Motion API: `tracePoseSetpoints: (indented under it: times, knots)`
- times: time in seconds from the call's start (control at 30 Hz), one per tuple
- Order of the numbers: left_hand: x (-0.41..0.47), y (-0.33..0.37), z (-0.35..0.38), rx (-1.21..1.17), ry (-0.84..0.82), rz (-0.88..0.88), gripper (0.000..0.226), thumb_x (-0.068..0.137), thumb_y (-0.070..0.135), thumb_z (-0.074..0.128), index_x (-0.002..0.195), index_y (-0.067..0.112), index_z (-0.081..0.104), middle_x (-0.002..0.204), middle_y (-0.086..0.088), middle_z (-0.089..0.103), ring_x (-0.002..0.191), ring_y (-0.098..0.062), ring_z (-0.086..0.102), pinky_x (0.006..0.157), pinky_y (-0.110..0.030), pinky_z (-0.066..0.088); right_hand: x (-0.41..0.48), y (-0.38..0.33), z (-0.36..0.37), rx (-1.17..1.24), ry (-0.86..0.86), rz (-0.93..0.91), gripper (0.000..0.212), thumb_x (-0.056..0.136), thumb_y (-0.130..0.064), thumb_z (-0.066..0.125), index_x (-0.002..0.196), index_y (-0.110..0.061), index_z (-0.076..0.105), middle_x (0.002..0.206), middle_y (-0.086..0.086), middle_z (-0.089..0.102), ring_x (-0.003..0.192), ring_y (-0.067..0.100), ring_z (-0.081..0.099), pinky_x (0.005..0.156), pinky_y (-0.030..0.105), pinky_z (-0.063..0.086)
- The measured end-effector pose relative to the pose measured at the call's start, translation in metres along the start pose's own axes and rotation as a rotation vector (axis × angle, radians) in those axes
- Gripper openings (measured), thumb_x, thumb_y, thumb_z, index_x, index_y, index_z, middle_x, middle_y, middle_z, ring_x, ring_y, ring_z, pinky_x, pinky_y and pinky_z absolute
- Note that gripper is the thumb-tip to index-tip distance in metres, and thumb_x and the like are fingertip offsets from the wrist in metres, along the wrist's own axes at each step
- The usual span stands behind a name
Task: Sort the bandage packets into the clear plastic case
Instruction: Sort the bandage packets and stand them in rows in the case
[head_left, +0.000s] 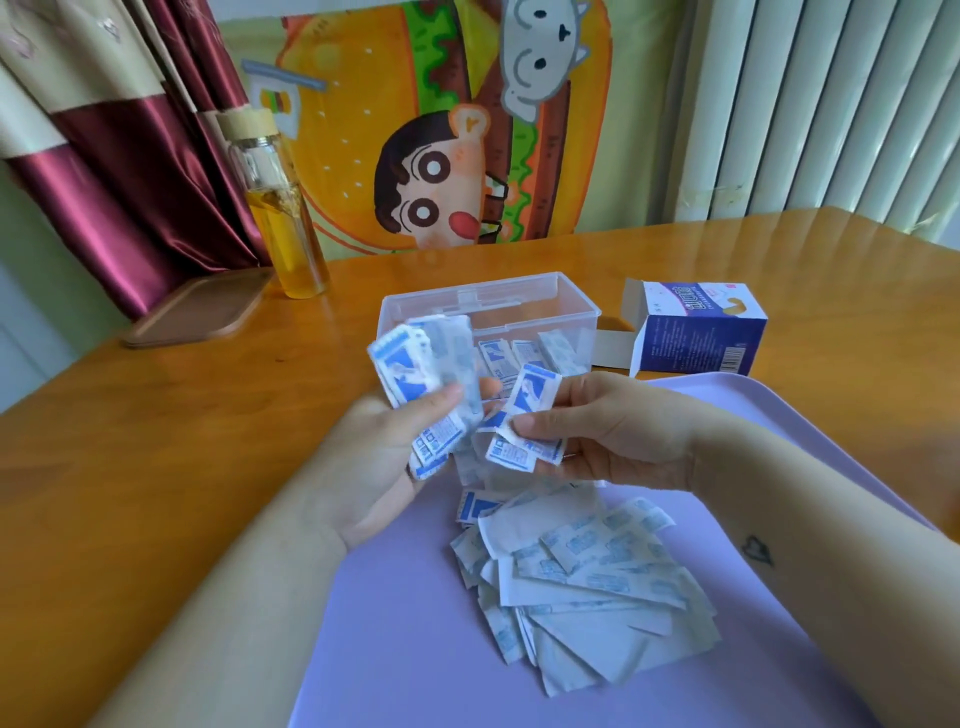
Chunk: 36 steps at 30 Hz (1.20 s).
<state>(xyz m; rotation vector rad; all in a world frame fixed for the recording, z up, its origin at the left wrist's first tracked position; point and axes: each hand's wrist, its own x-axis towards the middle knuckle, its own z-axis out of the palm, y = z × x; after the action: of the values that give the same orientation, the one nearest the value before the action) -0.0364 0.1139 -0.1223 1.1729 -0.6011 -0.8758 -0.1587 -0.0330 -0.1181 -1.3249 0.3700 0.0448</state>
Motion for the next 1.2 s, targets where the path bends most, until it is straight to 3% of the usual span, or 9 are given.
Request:
tracePoseSetpoints:
  times: [0.1,0.33,0.47,0.63,0.73,0.83,0.93,1.07,1.2]
  knots:
    - [0.005,-0.004,-0.001,-0.117,0.049,-0.096,0.019,0.089,0.009,0.052,0.104,0.009,0.064,0.091,-0.006,0.074,0.08,-0.019,0.072,0.069,-0.034,0.06,-0.001,-0.002,0.0,-0.081,0.121,-0.096,0.009,0.089,-0.011,0.058,0.095,-0.01,0.065,0.076,-0.001,0.068,0.064,0.011,0.058,0.053,0.015,0.049]
    - [0.003,-0.002,0.003,-0.332,0.084,-0.282,0.018,0.093,0.01,0.047,0.103,0.005,0.061,0.075,-0.009,0.072,0.064,-0.023,0.071,0.05,-0.035,0.058,-0.001,-0.008,0.001,-0.047,0.42,-0.362,0.015,0.095,-0.023,0.052,0.09,-0.015,0.064,0.081,0.001,0.068,0.066,0.009,0.057,0.058,0.018,0.045]
    - [0.002,-0.001,0.004,-0.393,-0.006,-0.378,0.03,0.082,0.014,0.049,0.107,0.003,0.062,0.09,-0.015,0.07,0.071,-0.027,0.068,0.063,-0.049,0.058,0.005,-0.002,0.007,-0.12,0.336,-0.335,0.018,0.094,-0.021,0.053,0.097,-0.008,0.064,0.092,0.008,0.072,0.078,0.015,0.066,0.071,0.027,0.055]
    - [0.0,-0.001,0.005,-0.325,-0.111,-0.401,0.038,0.074,0.016,0.045,0.105,0.007,0.067,0.1,-0.015,0.07,0.074,-0.027,0.066,0.068,-0.047,0.056,0.005,0.001,0.005,-0.192,0.276,-0.244,0.015,0.091,-0.011,0.057,0.102,-0.002,0.063,0.103,0.018,0.07,0.098,0.032,0.067,0.089,0.043,0.054]
    - [-0.002,-0.004,0.007,-0.24,-0.129,-0.37,0.035,0.077,0.012,0.053,0.11,0.007,0.064,0.1,-0.019,0.071,0.076,-0.029,0.071,0.066,-0.045,0.058,0.004,0.001,0.006,-0.275,0.315,-0.258,0.014,0.082,-0.011,0.069,0.095,-0.007,0.065,0.096,0.016,0.072,0.093,0.034,0.068,0.09,0.049,0.052]
    - [-0.002,-0.009,0.009,-0.095,-0.125,-0.286,0.028,0.082,0.011,0.056,0.109,0.006,0.065,0.099,-0.018,0.072,0.081,-0.027,0.071,0.07,-0.038,0.059,0.004,0.003,0.01,-0.311,0.352,-0.297,0.027,0.065,-0.023,0.08,0.081,-0.013,0.061,0.082,0.021,0.07,0.076,0.034,0.062,0.086,0.055,0.049]
    - [-0.001,-0.01,0.009,-0.056,-0.07,-0.236,0.03,0.087,0.012,0.055,0.115,0.007,0.063,0.106,-0.018,0.07,0.094,-0.031,0.069,0.08,-0.044,0.056,0.004,0.005,0.013,-0.373,0.366,-0.297,0.036,0.062,-0.03,0.081,0.081,-0.01,0.057,0.071,0.019,0.068,0.065,0.024,0.061,0.081,0.049,0.052]
    - [0.001,-0.01,0.008,0.0,-0.002,-0.192,0.023,0.089,0.008,0.054,0.11,0.006,0.063,0.098,-0.018,0.072,0.08,-0.027,0.071,0.066,-0.038,0.059,0.006,0.007,0.015,-0.469,0.363,-0.281,0.033,0.078,-0.031,0.073,0.089,-0.001,0.065,0.069,0.006,0.071,0.055,0.009,0.062,0.075,0.039,0.056]
    - [0.001,-0.011,0.011,0.076,-0.015,-0.202,0.023,0.086,0.011,0.059,0.108,0.007,0.065,0.097,-0.015,0.073,0.084,-0.025,0.071,0.069,-0.034,0.059,0.009,0.007,0.014,-0.453,0.416,-0.317,0.041,0.079,-0.03,0.072,0.091,0.008,0.063,0.071,0.014,0.069,0.052,0.007,0.06,0.056,0.025,0.051]
